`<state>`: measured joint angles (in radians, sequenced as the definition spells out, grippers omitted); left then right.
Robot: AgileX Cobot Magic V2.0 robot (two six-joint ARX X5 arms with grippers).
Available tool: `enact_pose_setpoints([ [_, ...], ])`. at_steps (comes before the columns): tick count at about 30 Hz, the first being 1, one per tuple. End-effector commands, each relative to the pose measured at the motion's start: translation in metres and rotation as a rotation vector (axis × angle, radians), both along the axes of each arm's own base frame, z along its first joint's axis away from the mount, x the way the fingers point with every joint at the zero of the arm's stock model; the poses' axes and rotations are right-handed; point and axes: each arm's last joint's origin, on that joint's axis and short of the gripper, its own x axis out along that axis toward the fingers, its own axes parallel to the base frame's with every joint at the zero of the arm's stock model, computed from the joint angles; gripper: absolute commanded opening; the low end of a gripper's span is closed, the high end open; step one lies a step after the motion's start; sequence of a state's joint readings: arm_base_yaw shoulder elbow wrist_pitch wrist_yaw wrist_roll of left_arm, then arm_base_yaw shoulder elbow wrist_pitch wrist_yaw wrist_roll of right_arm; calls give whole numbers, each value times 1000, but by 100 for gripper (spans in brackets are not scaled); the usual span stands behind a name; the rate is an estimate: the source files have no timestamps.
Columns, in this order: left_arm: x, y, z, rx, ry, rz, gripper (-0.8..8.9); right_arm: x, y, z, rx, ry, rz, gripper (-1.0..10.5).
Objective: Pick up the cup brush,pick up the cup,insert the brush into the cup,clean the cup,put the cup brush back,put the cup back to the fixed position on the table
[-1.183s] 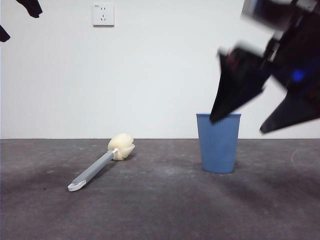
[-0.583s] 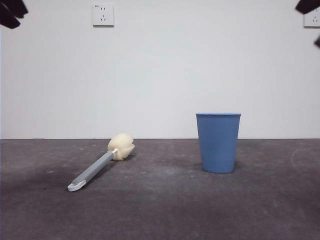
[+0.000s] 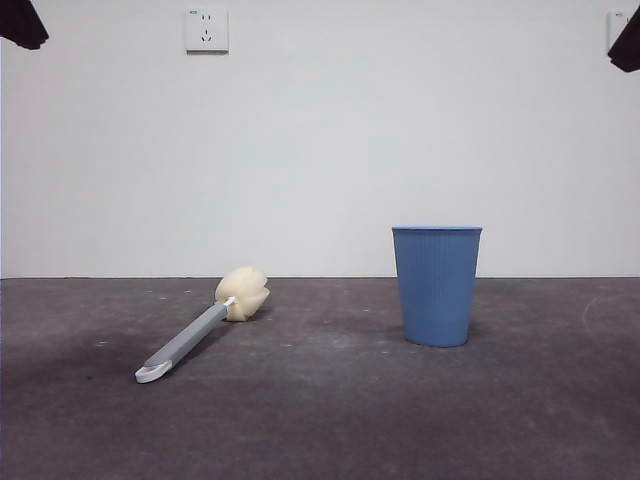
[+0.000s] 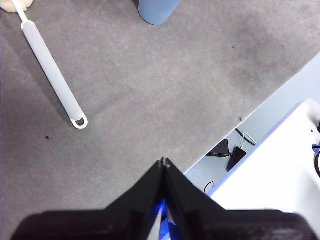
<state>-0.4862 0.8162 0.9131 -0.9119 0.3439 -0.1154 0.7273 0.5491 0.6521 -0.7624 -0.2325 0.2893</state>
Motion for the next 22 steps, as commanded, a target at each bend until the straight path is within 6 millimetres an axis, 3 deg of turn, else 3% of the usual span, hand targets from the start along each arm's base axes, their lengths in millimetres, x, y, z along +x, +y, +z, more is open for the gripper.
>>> enact_pose_setpoints([
  [1, 0, 0, -2, 5, -8, -6, -4, 0, 0, 0, 5, 2, -6, 1],
  [13, -1, 2, 1, 2, -36, 6, -3, 0, 0, 0, 5, 1, -6, 1],
  [16, 0, 9, 8, 44, -175, 45, -3, 0, 0, 0, 5, 1, -6, 1],
  [22, 1, 35, 40, -41, -693, 212, -3, 0, 0, 0, 5, 1, -6, 1],
])
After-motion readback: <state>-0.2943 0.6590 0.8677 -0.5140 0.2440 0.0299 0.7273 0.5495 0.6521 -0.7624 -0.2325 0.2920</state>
